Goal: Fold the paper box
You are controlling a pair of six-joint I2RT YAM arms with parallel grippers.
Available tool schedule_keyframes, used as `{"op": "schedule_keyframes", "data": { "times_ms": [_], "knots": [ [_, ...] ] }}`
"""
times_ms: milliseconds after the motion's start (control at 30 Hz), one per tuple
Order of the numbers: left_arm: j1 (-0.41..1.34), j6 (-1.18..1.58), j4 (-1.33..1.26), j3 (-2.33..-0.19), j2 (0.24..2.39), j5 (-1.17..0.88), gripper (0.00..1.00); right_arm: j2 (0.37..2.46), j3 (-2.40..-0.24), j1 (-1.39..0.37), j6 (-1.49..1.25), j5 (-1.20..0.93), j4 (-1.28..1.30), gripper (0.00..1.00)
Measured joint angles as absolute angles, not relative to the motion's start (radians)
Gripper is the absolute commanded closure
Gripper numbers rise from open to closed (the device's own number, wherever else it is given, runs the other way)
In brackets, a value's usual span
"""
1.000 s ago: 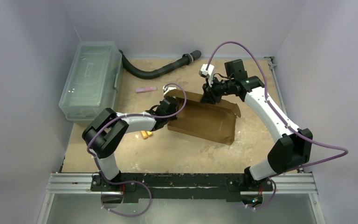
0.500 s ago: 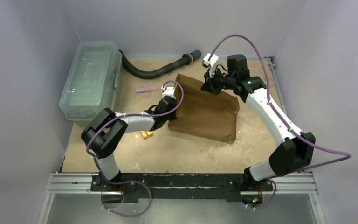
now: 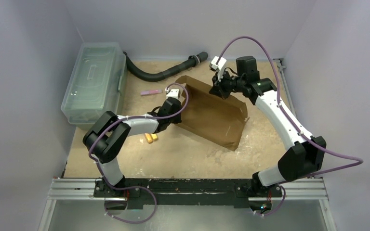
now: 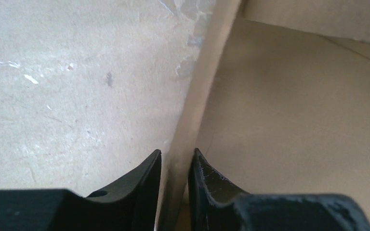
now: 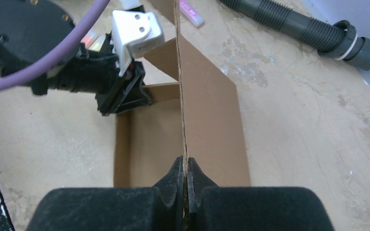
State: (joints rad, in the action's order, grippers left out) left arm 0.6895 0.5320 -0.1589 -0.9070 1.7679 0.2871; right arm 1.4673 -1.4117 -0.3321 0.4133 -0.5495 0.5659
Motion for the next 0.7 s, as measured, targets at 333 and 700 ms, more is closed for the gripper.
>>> {"op": "schedule_keyframes", "data": {
  "times_ms": [333, 700],
  "knots": [
    [0.619, 0.528, -0.216, -0.93, 1.771, 0.166, 0.53, 1.467, -1.398, -0.325, 0.455, -0.619, 0.608, 1.0],
    [0.615, 0.483, -0.362, -0.929, 1.774, 0.066, 0.62, 1.467, -1.398, -0.324, 0.503, -0.684, 0.656, 1.0]
  ]
}}
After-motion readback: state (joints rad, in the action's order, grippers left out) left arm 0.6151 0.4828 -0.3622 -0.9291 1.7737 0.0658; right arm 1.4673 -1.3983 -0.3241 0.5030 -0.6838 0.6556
